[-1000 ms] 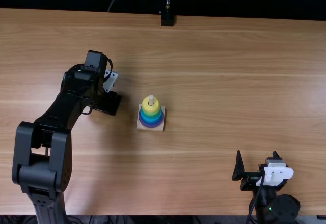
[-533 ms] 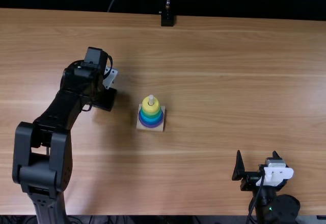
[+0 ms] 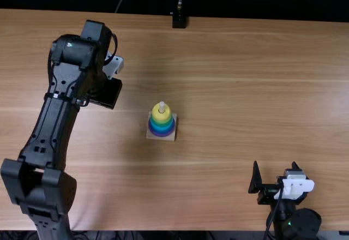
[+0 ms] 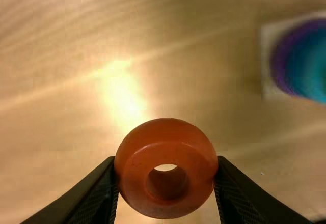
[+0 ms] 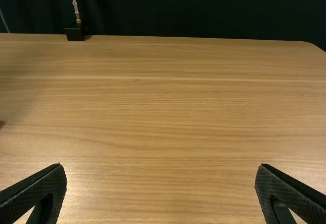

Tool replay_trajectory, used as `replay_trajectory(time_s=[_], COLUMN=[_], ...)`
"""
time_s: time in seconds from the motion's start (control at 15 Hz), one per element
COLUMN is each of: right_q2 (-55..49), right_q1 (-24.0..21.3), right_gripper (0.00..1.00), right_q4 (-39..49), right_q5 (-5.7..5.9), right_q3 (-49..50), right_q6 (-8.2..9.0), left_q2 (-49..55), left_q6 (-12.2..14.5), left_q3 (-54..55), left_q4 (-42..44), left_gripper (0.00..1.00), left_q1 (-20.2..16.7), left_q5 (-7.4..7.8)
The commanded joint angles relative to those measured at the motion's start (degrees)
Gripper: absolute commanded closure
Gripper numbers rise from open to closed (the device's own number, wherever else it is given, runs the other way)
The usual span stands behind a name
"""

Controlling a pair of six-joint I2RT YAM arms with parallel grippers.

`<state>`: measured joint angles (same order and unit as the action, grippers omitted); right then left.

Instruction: Build the Hanoi tower: stack the rings onto the peg from bottom to top in this color order: purple, dark blue, light blue, dark green, light green, yellow, orange.

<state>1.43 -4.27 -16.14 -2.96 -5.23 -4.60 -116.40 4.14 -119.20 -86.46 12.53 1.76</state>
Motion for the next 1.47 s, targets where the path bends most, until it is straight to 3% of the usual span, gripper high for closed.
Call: replay_trajectory(time_s=[0.0, 0.4, 0.8, 0.93, 1.4], right_q2=[-1.0, -1.0, -1.0, -1.0, -1.0], right_q1=[0.0, 0.0, 0.1, 0.1, 0.0], right_gripper=[0.0, 0.0, 0.0, 0.0, 0.0], right_q4=[-1.9, -1.9, -1.9, -1.9, -1.9], right_q5=[0.64, 0.64, 0.75, 0.64, 0.64], right_q3=[4.4, 4.4, 4.4, 4.4, 4.4], right_q6=[-0.15, -0.15, -0.15, -0.15, -0.15], left_q2=[1.4, 0.6, -2.8, -3.7, -8.1], left_q6=[-3.5, -10.3, -11.5, -13.0, -13.0], left_q3=[-6.3, -14.0, -15.5, -15.6, -19.8], left_q4=[-3.0, -3.5, -3.5, -3.5, -3.4], left_gripper=[1.0, 1.0, 1.0, 1.0, 1.0], left_q1=[3.3, 11.8, 16.5, 16.8, 17.7], left_q5=[0.46, 0.56, 0.56, 0.56, 0.67])
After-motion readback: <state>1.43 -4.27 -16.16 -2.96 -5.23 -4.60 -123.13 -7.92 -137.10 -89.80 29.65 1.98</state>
